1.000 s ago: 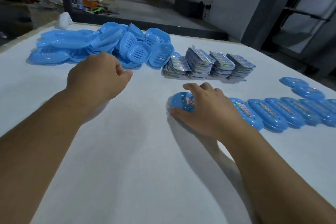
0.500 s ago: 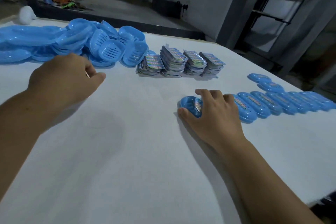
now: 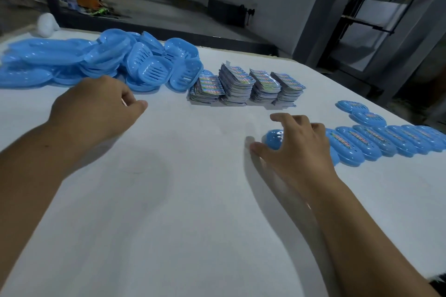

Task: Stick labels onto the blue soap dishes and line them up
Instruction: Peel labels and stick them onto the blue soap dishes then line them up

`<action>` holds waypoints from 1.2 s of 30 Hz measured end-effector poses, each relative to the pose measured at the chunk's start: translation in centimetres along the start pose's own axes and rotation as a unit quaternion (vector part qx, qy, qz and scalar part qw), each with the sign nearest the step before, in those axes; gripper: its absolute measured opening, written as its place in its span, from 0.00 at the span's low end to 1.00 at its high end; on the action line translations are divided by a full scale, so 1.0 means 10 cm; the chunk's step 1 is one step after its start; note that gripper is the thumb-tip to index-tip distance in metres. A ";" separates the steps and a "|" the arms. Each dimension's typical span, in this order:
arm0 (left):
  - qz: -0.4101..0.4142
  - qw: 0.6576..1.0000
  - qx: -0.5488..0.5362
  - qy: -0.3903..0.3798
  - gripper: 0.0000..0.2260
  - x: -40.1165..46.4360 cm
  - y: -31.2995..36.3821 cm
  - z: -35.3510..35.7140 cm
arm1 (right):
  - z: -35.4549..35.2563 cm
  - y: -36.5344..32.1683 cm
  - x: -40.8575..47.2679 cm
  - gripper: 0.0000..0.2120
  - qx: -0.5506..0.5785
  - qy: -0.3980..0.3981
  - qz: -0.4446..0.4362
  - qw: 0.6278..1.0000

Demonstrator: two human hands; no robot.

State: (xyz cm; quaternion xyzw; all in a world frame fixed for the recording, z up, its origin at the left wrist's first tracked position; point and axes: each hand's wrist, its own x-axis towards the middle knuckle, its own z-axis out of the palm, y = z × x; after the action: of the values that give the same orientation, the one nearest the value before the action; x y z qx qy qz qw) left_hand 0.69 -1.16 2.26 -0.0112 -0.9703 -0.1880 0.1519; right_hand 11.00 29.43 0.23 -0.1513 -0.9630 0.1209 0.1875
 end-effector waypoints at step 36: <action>-0.011 0.999 0.025 0.027 0.11 0.04 -0.10 0.06 | 1.16 -1.94 1.04 0.12 0.126 -0.009 -0.142 0.982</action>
State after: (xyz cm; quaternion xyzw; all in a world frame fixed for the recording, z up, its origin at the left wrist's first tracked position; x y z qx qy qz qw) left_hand 0.04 -1.90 1.49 0.0086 -0.9703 -0.1660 0.1759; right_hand -7.59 12.94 -1.17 0.0128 -0.9534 0.2147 0.2117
